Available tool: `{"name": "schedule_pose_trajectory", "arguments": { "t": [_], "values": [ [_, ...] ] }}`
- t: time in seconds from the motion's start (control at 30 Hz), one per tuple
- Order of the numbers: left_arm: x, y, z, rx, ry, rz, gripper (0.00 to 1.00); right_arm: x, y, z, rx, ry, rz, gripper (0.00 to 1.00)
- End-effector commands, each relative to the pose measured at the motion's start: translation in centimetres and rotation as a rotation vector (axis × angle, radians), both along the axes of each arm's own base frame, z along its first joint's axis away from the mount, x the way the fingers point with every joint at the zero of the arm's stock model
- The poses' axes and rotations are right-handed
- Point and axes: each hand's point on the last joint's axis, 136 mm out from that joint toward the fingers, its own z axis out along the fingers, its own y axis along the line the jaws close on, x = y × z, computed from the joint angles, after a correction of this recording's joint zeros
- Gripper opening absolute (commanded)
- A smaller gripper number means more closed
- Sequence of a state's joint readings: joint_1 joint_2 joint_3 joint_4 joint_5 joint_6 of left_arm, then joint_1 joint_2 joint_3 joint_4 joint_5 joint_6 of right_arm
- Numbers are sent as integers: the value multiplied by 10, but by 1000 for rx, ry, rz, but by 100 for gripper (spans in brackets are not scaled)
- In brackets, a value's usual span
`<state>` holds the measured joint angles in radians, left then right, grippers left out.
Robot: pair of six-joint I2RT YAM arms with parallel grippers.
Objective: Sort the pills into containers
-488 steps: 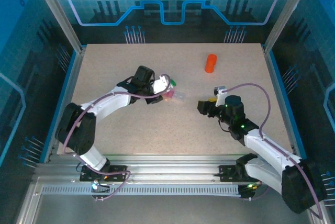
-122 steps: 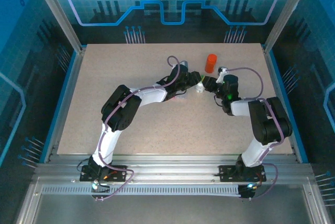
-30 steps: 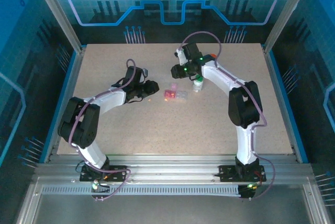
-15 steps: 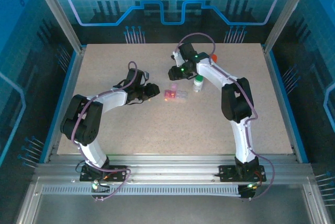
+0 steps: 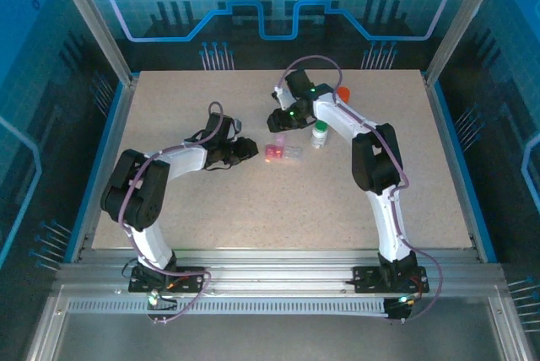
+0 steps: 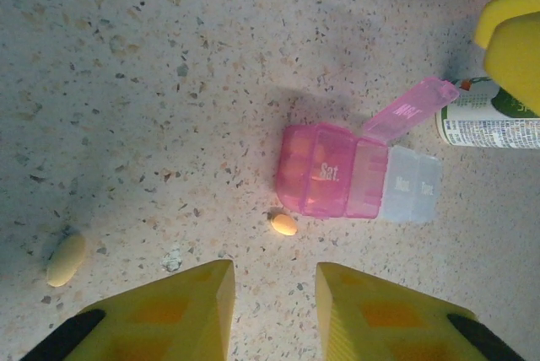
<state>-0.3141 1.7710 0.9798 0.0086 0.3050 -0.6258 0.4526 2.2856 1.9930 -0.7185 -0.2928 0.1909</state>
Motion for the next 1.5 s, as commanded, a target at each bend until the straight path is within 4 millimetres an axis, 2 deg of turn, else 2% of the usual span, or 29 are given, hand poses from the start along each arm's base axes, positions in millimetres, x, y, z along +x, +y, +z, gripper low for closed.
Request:
{"name": "schedule_pose_trajectory", "arguments": {
  "t": [0.0,0.4,0.43,0.67,0.87,0.9,1.07,1.47],
  "values": [
    [-1,-1,-3,-11,-1,-15,32,-13,11,-6,7,44,70,43],
    [-1,-2,-5,-15,2,-17,32,-8,6,-10,-38,6,72,46],
    [-1,-2,-5,-16,2,-16,32,-9,5,-26,-51,33,76,46],
    [-3,-1,-8,-10,9,-17,32,-17,7,-35,-45,71,95,46],
    [-2,0,-7,-4,3,-13,32,-24,10,-23,-21,67,116,46],
    [-1,0,-7,-3,3,-13,32,-24,11,-10,-11,43,118,46],
    [-1,0,-6,-3,3,-11,32,-32,12,3,2,25,127,46],
    [-1,1,-9,-4,10,2,32,-50,11,-8,-2,42,124,46]
  ]
}}
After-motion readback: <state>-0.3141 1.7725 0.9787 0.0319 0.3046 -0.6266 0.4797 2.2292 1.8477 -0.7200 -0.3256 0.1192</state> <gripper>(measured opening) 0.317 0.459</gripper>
